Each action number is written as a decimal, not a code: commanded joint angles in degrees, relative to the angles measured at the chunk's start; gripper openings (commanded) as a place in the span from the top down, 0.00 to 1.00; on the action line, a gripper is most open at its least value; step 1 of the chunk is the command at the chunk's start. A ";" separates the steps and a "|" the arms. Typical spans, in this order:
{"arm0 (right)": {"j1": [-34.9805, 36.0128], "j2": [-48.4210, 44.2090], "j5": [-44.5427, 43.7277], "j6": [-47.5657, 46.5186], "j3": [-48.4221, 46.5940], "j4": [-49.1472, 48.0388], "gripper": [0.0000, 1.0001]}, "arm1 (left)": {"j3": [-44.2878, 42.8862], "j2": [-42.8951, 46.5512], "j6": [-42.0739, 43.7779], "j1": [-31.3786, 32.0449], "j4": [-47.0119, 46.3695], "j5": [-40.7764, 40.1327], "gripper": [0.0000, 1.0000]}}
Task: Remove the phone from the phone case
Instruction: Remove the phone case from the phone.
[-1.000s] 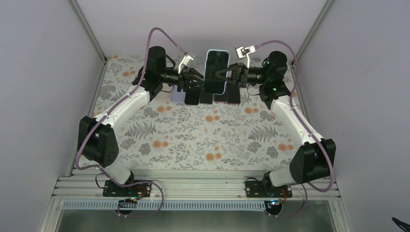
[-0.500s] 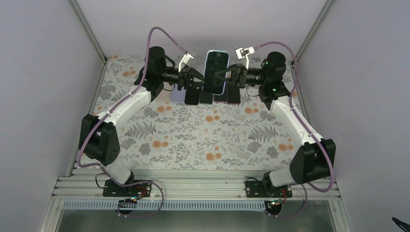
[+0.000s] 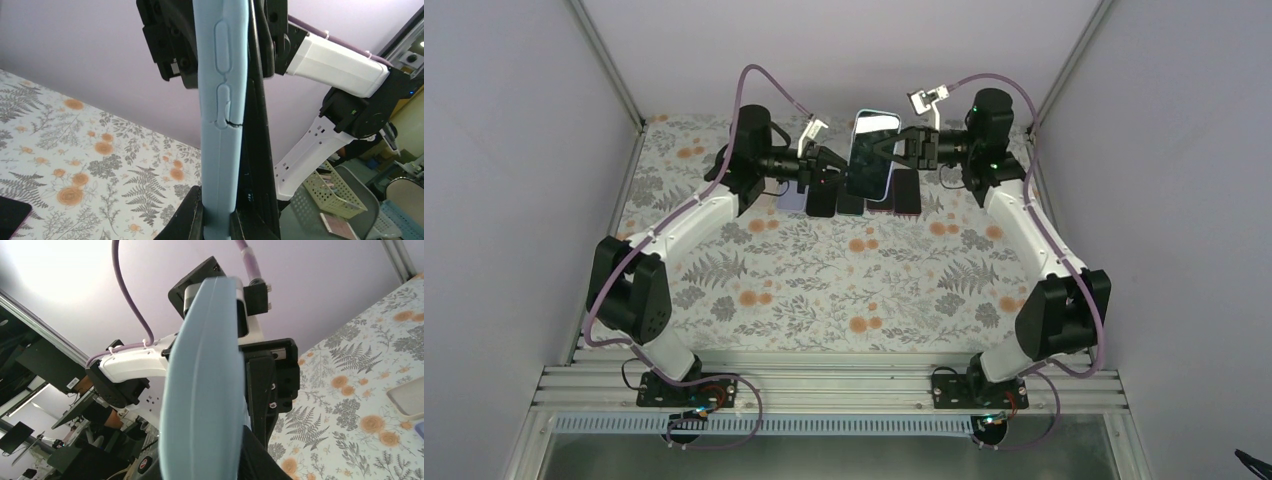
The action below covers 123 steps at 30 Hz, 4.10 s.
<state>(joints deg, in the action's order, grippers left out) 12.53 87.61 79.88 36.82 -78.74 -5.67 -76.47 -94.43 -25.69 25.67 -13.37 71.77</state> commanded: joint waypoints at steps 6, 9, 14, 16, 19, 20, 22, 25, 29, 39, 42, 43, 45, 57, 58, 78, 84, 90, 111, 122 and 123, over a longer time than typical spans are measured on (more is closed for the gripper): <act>-3.30 1.67 1.77 -2.57 -5.26 3.45 0.84 | 0.60 2.41 5.38 0.42 3.07 -1.00 0.98; -3.51 2.05 1.01 -3.67 -5.62 5.12 0.86 | 0.25 2.32 6.51 0.43 4.10 -1.11 0.98; -3.46 1.90 -0.45 -4.62 -4.75 6.10 0.96 | -0.51 2.25 7.01 0.44 4.82 -1.66 0.97; -3.17 1.84 0.13 -4.00 -3.46 5.52 0.96 | -1.96 1.79 6.98 0.50 5.16 -1.95 0.91; -2.21 2.03 1.19 -3.91 -1.92 5.67 0.96 | -4.67 0.78 6.80 0.52 5.55 -1.88 0.86; -1.88 2.03 1.47 -4.06 -1.53 5.76 0.96 | -5.66 0.43 6.80 0.52 5.73 -1.89 0.84; -1.14 2.03 1.67 -4.72 -0.80 6.34 0.96 | -7.20 -0.38 6.61 0.52 5.89 -1.94 0.79; 0.18 2.19 1.91 -6.19 0.11 7.67 0.96 | -7.77 -0.91 5.00 0.65 4.41 -1.72 0.73; 2.33 2.83 2.18 -6.67 1.58 7.79 0.96 | -7.35 -1.19 3.28 1.08 2.55 -1.47 0.69; 2.74 6.50 2.96 -5.94 -0.62 8.08 0.96 | -2.01 -0.56 -3.21 1.01 -4.49 0.37 0.81; 1.14 7.25 2.22 -6.70 -2.52 9.62 0.96 | 1.77 0.03 -7.41 0.15 -8.94 0.28 0.95; 0.53 8.10 1.87 -7.20 -3.43 10.44 0.94 | 3.14 0.37 -8.84 -0.28 -9.84 -0.01 0.97; -0.50 9.27 0.83 -8.89 -5.06 12.61 0.90 | 5.81 1.27 -11.47 -1.55 -11.54 -1.01 0.98; -4.63 9.52 -14.08 -23.86 -15.27 24.33 0.23 | 8.32 -0.11 -25.22 -7.18 -8.81 -10.89 0.98; -4.44 8.84 -16.75 -25.87 -15.18 24.77 0.20 | 7.59 -0.52 -26.19 -7.32 -7.27 -11.99 0.98; 19.22 -0.86 -76.28 -60.95 -2.59 25.42 0.23 | 2.36 -4.61 -39.72 -7.50 5.82 -21.85 0.98; 23.06 -0.23 -77.80 -61.93 -1.31 25.32 0.24 | 1.68 -5.05 -39.93 -7.53 6.28 -22.15 0.98; 25.52 0.64 -77.34 -62.34 -0.07 25.31 0.26 | 1.90 -5.31 -40.30 -7.51 6.44 -22.39 0.98; 29.81 2.65 -94.14 -75.16 8.66 7.96 0.39 | 2.82 -4.84 -41.69 -7.41 6.07 -22.47 0.98; 31.41 4.96 -105.49 -88.33 15.18 -10.02 0.48 | 3.42 -4.38 -41.52 -6.92 6.16 -21.87 0.98; 31.41 5.16 -105.89 -89.11 15.38 -11.51 0.49 | 3.47 -4.39 -41.64 -6.85 6.16 -21.71 0.98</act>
<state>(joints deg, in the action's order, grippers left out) 43.94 90.89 -19.92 -46.39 -65.28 -9.28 -72.42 -100.18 -66.28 18.39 -3.79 46.68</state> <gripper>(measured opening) 0.523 0.099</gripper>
